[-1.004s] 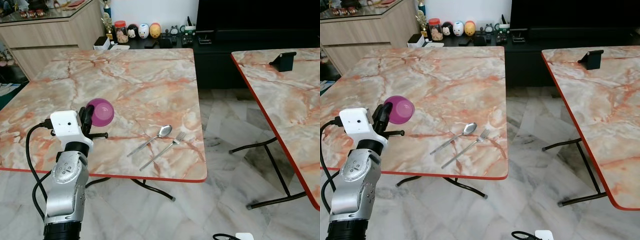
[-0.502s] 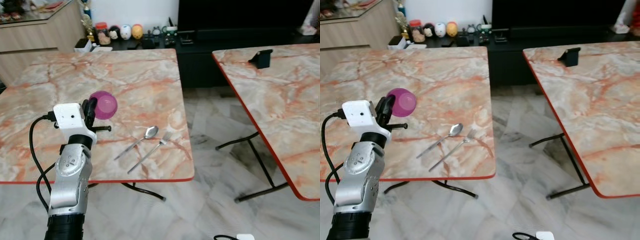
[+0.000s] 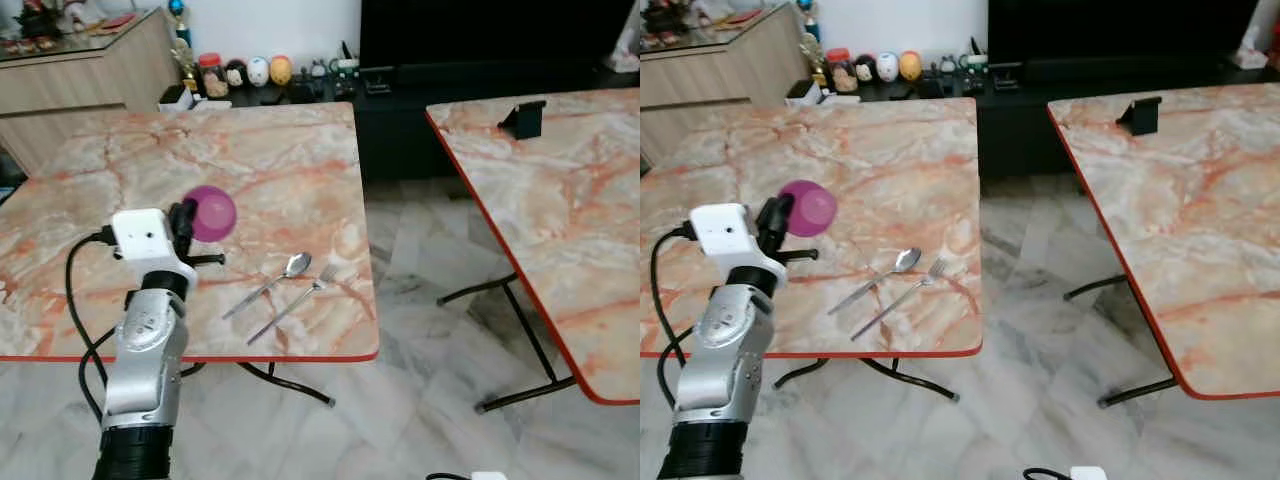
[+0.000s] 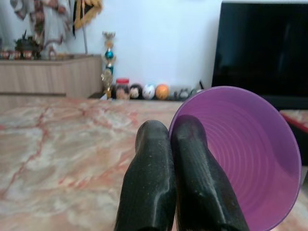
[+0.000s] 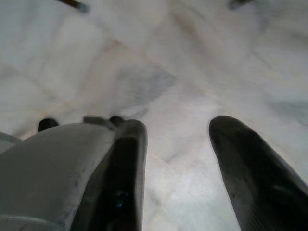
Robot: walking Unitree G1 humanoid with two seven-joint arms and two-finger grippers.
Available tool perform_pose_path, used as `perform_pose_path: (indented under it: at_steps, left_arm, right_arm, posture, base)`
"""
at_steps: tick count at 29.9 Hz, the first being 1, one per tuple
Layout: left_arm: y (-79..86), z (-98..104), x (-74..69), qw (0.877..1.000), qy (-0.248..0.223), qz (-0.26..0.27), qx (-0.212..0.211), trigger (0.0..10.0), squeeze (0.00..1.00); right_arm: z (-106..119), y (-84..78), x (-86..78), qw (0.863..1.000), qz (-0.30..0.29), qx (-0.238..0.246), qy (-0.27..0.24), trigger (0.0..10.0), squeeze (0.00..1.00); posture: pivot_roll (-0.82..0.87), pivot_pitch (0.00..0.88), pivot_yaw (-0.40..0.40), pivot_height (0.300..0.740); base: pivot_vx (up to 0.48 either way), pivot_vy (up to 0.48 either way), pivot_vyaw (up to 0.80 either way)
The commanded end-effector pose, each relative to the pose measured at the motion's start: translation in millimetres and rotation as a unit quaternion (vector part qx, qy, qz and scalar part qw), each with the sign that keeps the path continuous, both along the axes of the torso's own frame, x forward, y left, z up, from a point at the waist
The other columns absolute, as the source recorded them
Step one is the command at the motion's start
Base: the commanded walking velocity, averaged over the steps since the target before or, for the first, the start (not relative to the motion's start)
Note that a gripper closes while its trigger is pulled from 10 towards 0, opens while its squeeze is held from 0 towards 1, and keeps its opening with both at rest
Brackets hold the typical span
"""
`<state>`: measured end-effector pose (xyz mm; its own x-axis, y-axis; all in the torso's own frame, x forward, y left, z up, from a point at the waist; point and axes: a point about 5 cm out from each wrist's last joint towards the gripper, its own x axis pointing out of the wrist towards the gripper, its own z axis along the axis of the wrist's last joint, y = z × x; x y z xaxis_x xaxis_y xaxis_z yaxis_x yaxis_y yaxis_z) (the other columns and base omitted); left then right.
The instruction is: Setting the table
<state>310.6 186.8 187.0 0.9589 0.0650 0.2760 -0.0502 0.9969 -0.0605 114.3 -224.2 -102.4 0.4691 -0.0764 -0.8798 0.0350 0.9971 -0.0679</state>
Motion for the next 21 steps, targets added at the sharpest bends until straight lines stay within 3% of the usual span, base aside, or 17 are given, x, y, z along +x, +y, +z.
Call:
perform_pose_path:
  at_steps: [1,21]
  left_arm:
    - [4.3,3.3,0.0,1.000,-0.007,0.007,-0.001,10.0,0.00]
    - [9.8,3.8,0.6,1.000,-0.009,0.016,0.008,10.0,0.00]
  right_arm:
    - [-1.2,4.9,-0.7,1.000,0.007,0.004,0.003,10.0,0.00]
    - [-2.8,7.6,-4.7,1.000,0.008,0.008,0.006,10.0,0.00]
  posture:
    - [-0.07,0.000,0.047,0.732]
    - [-0.07,0.000,0.058,0.732]
  base:
    - [0.000,-0.292,0.00]
    - [0.000,-0.392,0.00]
